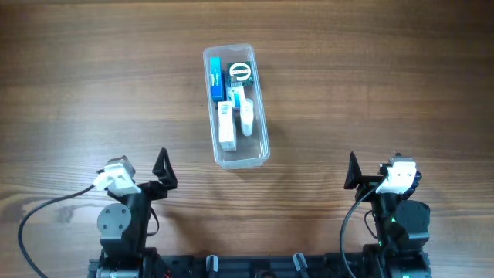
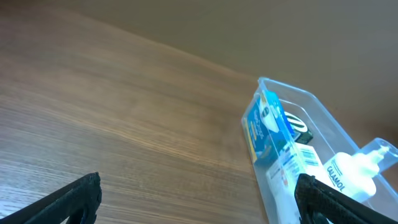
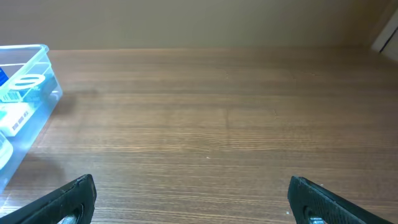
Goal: Pack container
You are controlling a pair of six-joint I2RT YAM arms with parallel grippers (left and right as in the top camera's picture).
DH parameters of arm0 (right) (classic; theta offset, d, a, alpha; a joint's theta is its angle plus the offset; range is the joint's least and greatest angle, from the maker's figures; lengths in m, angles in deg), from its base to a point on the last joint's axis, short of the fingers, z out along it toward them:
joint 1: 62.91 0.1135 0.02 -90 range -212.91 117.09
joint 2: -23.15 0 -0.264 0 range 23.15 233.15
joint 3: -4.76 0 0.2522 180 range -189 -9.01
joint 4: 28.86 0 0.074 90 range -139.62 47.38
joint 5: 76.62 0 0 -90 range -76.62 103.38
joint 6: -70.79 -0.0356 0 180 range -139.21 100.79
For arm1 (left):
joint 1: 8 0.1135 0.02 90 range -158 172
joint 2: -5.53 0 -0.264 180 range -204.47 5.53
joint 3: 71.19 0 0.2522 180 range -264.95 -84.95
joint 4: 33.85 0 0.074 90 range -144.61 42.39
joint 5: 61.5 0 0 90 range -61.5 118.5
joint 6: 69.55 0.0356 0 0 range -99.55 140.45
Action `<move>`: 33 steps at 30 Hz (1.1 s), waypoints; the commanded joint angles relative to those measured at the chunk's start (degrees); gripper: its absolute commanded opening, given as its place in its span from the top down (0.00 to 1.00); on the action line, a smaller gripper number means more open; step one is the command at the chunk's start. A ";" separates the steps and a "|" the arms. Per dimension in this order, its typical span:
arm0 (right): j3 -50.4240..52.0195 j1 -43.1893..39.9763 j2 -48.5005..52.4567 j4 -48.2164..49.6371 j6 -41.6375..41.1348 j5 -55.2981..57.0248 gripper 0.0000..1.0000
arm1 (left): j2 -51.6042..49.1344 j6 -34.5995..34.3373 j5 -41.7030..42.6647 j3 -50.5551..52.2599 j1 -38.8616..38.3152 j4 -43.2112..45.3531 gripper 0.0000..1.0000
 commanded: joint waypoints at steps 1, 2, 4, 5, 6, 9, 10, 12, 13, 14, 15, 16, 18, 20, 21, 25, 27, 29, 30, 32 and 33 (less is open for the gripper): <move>0.24 -0.33 -0.46 0.28 0.70 -0.33 0.00 | 1.86 1.60 -1.60 0.59 -0.22 0.20 0.00; 0.24 -0.33 -0.46 0.28 0.70 -0.33 0.00 | 2.56 1.60 -1.60 0.59 -0.22 0.20 0.00; 0.24 -0.33 -0.46 0.28 0.68 -0.33 0.00 | 2.51 1.57 -1.57 0.59 -0.22 0.35 0.00; 0.24 -0.33 -0.46 0.28 0.70 -0.33 0.00 | 2.51 1.57 -1.60 0.59 -0.22 0.35 0.00; 0.24 -0.33 -0.46 0.28 0.70 -0.33 0.00 | 2.51 1.57 -1.57 0.59 -0.22 0.35 0.00; 0.24 -0.33 -0.46 0.28 0.68 -0.33 0.00 | 2.51 1.57 -1.60 0.59 -0.22 0.35 0.00; 0.24 -0.33 -0.46 0.28 0.70 -0.33 0.00 | 2.51 1.57 -1.57 0.59 -0.22 0.35 0.00; 0.24 -0.33 -0.46 0.28 0.70 -0.33 0.00 | 2.49 1.55 -1.57 0.59 -0.22 0.35 0.00; 0.24 -0.33 -0.46 0.28 0.68 -0.33 0.00 | 2.49 1.55 -1.57 0.59 -0.22 0.35 0.00; 0.24 -0.33 -0.46 0.28 0.70 -0.33 0.00 | 2.49 1.55 -1.57 0.59 -0.22 0.35 0.00; 0.24 -0.33 -0.46 0.28 0.72 -0.33 0.01 | 2.49 1.55 -1.57 0.59 -0.22 0.35 0.00; 0.24 -0.33 -0.46 0.28 0.70 -0.33 0.00 | 2.49 1.55 -1.57 0.59 -0.22 0.35 0.00; 0.24 -0.33 -0.46 0.28 0.70 -0.33 0.00 | 2.49 1.55 -1.57 0.59 -0.22 0.35 0.00; 0.24 -0.33 -0.46 0.28 0.68 -0.33 0.00 | 2.49 1.55 -1.57 0.59 -0.22 0.35 0.00; 0.24 -0.33 -0.46 0.28 0.70 -0.33 0.00 | 2.49 1.55 -1.57 0.59 -0.22 0.35 0.00; 0.24 -0.33 -0.46 0.28 0.70 -0.33 0.00 | 2.49 1.55 -1.57 0.59 -0.22 0.35 0.00; 0.24 -0.33 -0.46 0.28 0.70 -0.33 0.00 | 2.49 1.55 -1.57 0.59 -0.22 0.35 0.00; 0.24 -0.33 -0.46 0.28 0.70 -0.33 0.00 | 2.49 1.55 -1.57 0.59 -0.22 0.35 0.00; 0.24 -0.33 -0.46 0.28 0.70 -0.33 0.00 | 2.49 1.55 -1.57 0.59 -0.22 0.35 0.00; 0.24 -0.33 -0.46 0.28 0.70 -0.33 0.00 | 2.49 1.55 -1.57 0.59 -0.22 0.35 0.00; 0.24 -0.33 -0.46 0.28 0.70 -0.33 0.00 | 2.49 1.55 -1.57 0.59 -0.22 0.35 0.00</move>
